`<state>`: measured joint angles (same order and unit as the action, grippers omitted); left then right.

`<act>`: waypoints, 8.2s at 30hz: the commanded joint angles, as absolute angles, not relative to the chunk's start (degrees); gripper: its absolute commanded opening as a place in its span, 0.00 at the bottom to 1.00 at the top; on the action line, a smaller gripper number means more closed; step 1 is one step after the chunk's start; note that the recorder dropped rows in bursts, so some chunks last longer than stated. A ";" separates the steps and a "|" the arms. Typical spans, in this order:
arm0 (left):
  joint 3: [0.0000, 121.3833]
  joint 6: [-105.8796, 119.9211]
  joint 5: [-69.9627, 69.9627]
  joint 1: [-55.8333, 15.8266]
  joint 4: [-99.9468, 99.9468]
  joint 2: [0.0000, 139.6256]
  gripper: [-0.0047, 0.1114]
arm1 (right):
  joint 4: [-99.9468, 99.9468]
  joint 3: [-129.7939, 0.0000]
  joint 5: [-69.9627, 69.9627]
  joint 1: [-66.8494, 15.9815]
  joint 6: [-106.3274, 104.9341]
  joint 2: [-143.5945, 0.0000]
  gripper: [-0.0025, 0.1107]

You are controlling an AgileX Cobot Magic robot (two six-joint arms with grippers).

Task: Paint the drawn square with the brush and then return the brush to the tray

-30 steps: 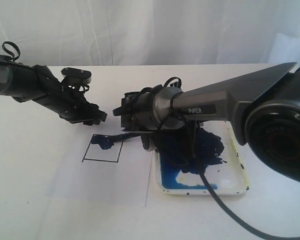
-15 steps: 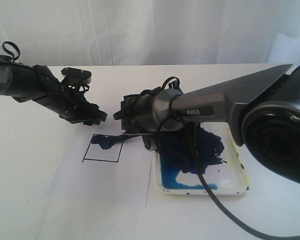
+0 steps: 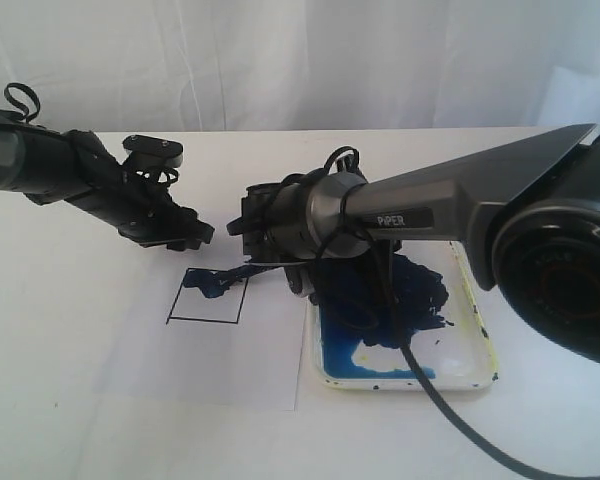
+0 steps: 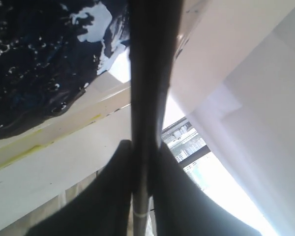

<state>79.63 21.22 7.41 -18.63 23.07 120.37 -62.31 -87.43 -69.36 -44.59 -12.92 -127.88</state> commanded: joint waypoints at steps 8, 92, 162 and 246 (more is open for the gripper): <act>79.45 20.94 9.51 -18.44 23.49 120.51 0.56 | -64.31 -87.24 -69.96 -44.47 -13.69 -126.95 0.02; 79.45 20.94 10.32 -18.44 23.07 120.51 0.56 | -73.17 -82.58 -69.96 -46.84 -13.70 -124.65 0.02; 79.45 20.94 10.90 -18.44 23.07 120.51 0.56 | -78.75 -82.60 -69.96 -46.22 -9.67 -127.52 0.02; 79.45 20.94 11.12 -18.44 22.64 120.51 0.56 | -77.50 -82.72 -69.96 -48.67 -7.10 -126.78 0.02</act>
<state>79.76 21.36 8.36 -18.63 22.50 120.37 -77.75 -82.81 -69.41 -48.55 -7.05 -127.40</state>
